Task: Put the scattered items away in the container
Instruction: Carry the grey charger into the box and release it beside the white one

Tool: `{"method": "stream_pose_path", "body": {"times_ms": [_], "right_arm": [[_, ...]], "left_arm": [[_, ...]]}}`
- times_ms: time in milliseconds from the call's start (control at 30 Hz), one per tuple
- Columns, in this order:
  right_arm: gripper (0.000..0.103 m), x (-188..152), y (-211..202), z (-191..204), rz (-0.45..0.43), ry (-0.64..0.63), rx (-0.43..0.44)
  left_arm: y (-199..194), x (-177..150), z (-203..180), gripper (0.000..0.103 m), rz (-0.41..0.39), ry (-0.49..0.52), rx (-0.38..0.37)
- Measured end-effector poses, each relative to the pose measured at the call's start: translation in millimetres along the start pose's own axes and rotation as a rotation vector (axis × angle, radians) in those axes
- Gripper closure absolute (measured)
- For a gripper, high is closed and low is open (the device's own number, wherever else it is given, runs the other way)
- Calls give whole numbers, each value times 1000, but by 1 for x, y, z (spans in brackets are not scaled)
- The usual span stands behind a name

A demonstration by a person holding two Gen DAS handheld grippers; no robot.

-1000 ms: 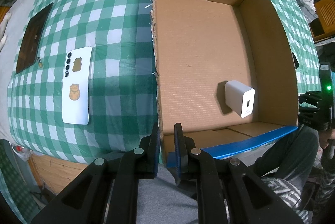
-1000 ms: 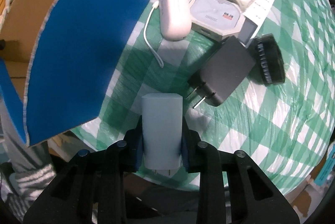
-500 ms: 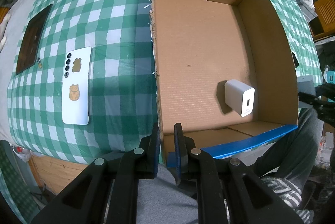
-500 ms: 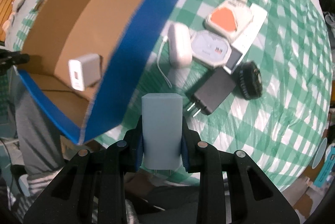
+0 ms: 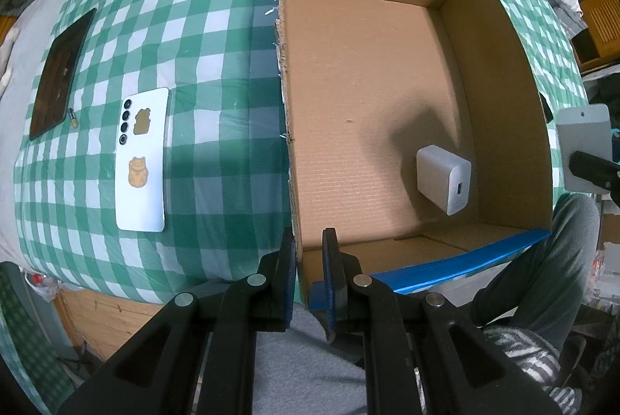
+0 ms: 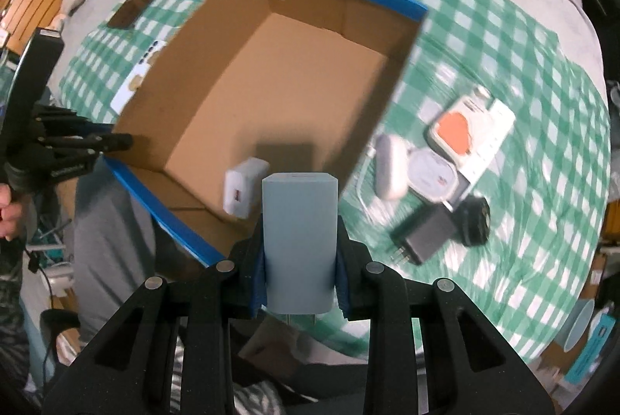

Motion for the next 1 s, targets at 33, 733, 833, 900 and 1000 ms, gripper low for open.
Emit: {"method": "stream_pose_path", "body": {"times_ms": [33,733,833,900,1000], "right_arm": [[75,1,3,3,0,-5,0],[75,4,57,36,85,-39,-13],[75,5,58,34,78,-32,-29],[75,7,56,33,65,-26,-30],[75,10,51,31,36,-17,-46]], "left_arm": [[0,0,0,92,2,1,1],[0,1,-1,92,3,2,1],[0,1,-1,92,5,0,0],[0,1,-2,92,5,2,0],[0,1,-2,92,8,3,0]]}}
Point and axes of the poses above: each gripper's, at about its wrist camera, not at the fingertips, and y roughly the way its jaws point, z to its left, x to its top, the point moved 6 cm from there along y, roughly the way its jaws point, and after that the axes turned 12 degrees about -x, right-handed, at the moved point
